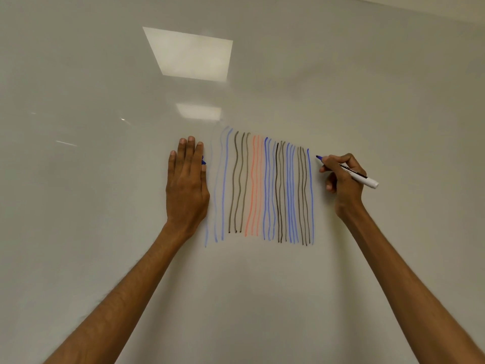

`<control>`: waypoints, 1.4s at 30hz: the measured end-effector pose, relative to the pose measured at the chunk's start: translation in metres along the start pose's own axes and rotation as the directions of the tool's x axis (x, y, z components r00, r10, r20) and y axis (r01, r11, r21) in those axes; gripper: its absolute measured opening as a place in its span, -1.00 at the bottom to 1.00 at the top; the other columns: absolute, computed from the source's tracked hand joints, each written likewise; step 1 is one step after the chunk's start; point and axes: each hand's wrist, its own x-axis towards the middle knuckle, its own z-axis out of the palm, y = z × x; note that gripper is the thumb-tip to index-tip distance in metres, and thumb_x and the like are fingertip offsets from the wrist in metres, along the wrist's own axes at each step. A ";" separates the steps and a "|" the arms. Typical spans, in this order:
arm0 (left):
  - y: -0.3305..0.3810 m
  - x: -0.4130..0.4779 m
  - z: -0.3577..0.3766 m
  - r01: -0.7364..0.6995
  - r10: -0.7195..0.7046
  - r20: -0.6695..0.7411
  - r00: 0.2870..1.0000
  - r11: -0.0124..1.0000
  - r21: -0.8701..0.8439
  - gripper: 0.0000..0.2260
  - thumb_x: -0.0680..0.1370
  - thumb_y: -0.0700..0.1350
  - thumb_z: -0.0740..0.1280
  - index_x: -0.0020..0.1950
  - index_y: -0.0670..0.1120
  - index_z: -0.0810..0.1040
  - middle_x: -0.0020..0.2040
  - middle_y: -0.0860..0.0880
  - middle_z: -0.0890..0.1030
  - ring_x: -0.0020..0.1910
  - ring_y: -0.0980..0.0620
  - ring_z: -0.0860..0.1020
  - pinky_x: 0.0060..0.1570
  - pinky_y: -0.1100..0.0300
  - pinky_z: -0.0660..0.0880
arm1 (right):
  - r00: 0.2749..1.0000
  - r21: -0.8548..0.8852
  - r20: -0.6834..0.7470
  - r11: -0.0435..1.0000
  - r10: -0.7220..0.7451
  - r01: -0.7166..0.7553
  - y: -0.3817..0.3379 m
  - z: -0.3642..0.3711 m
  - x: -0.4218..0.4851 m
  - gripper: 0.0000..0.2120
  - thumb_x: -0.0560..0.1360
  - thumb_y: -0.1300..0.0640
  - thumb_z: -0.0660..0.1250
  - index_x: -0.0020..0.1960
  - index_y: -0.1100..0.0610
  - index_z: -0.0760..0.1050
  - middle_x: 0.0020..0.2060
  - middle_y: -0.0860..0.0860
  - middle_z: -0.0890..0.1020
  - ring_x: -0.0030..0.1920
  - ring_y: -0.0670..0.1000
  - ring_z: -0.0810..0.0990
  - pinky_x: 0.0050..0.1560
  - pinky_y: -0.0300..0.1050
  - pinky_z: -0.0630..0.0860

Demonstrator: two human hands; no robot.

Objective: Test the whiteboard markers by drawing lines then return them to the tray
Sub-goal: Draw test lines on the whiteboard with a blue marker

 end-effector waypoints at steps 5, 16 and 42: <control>-0.001 0.000 0.002 0.000 0.000 -0.008 1.000 1.000 0.024 -0.59 0.70 -0.20 0.07 0.56 -0.23 0.22 0.57 -0.17 0.21 0.58 -0.09 0.11 0.57 -0.02 0.01 | 0.999 -0.002 0.002 0.999 -0.033 0.033 -0.005 0.011 0.013 -0.84 0.53 0.24 0.41 -0.20 0.11 0.51 -0.35 -0.03 0.66 -0.49 -0.09 0.45 -0.51 -0.25 0.34; -0.003 0.000 0.004 -0.009 0.010 -0.016 1.000 0.999 0.034 -0.59 0.70 -0.18 0.05 0.56 -0.23 0.22 0.57 -0.17 0.21 0.59 -0.09 0.10 0.57 -0.02 0.02 | 0.999 -0.054 -0.005 0.997 -0.051 0.051 -0.006 0.015 0.015 -0.81 0.52 0.25 0.42 -0.25 0.11 0.50 -0.37 0.00 0.66 -0.51 -0.07 0.47 -0.53 -0.25 0.36; -0.004 -0.001 0.004 -0.014 0.014 -0.022 1.000 1.000 0.009 -0.59 0.69 -0.22 0.08 0.55 -0.24 0.23 0.56 -0.19 0.22 0.58 -0.12 0.12 0.57 -0.04 0.02 | 0.997 -0.197 -0.027 0.977 0.075 -0.079 0.039 -0.042 -0.067 -0.80 0.51 0.37 0.37 -0.24 0.37 0.40 -0.48 0.09 0.57 -0.52 -0.01 0.45 -0.55 -0.23 0.35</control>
